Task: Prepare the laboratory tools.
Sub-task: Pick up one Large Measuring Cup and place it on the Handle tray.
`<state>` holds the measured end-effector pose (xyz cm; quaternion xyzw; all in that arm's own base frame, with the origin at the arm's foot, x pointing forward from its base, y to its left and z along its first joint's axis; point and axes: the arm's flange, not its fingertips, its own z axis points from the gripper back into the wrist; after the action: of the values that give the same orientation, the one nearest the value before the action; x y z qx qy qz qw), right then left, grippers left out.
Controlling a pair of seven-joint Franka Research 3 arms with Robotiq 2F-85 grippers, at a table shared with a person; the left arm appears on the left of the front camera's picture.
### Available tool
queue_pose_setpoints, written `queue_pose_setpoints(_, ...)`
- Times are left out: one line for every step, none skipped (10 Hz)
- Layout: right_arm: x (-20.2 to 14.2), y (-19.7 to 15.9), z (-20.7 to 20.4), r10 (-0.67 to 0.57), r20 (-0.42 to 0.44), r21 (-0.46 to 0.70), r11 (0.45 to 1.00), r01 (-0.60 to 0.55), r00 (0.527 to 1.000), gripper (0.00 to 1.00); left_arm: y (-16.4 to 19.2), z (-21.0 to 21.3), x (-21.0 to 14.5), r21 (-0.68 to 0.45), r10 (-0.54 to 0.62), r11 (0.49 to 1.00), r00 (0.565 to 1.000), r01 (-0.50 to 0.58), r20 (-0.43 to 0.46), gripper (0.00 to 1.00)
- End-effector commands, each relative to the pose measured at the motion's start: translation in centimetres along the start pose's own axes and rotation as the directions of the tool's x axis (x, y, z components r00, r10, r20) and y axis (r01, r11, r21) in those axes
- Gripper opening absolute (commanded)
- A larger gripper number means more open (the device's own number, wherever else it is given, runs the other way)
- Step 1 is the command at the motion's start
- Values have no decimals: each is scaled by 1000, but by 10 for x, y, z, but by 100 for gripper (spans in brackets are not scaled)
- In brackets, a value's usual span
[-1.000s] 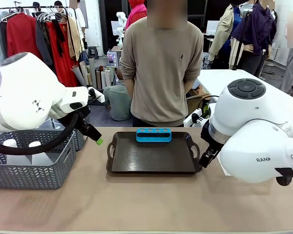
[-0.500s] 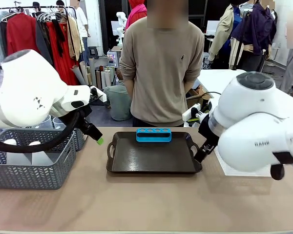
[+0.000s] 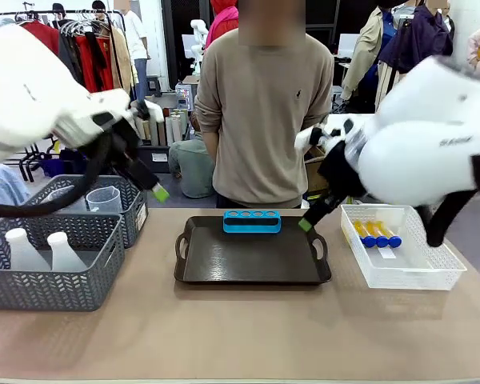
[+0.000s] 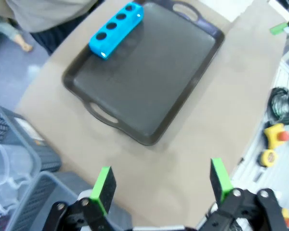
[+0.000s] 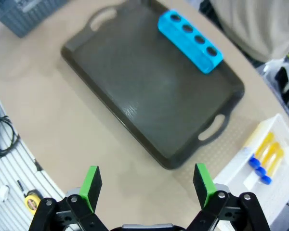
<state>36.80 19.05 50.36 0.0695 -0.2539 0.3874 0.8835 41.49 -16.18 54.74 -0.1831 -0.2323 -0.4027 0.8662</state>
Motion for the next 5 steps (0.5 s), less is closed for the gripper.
queue_pose_setpoints(-1, -1, 48, 54, 29, 7, 998, -54, 998, 100, 21, 36, 3, 24, -55, 998, 996, 53, 70, 100)
queue_pose_setpoints(-2, -3, 76, 70, 70, 21, 997, -71, 995, 100, 23, 58, 9, 40, -103, 994, 991, 100, 90, 100)
queue_pose_setpoints(-6, -12, 98, 71, 104, 22, 997, -74, 992, 100, 27, 72, 13, 74, -153, 987, 983, 145, 103, 100)
queue_pose_setpoints(-11, -25, 117, 88, 162, 44, 994, -96, 983, 100, 32, 83, 15, 120, -188, 977, 974, 174, 126, 100)
queue_pose_setpoints(-17, -41, 135, 58, 212, 75, 994, -75, 976, 100, 38, 91, 16, 125, -200, 975, 971, 184, 134, 100)
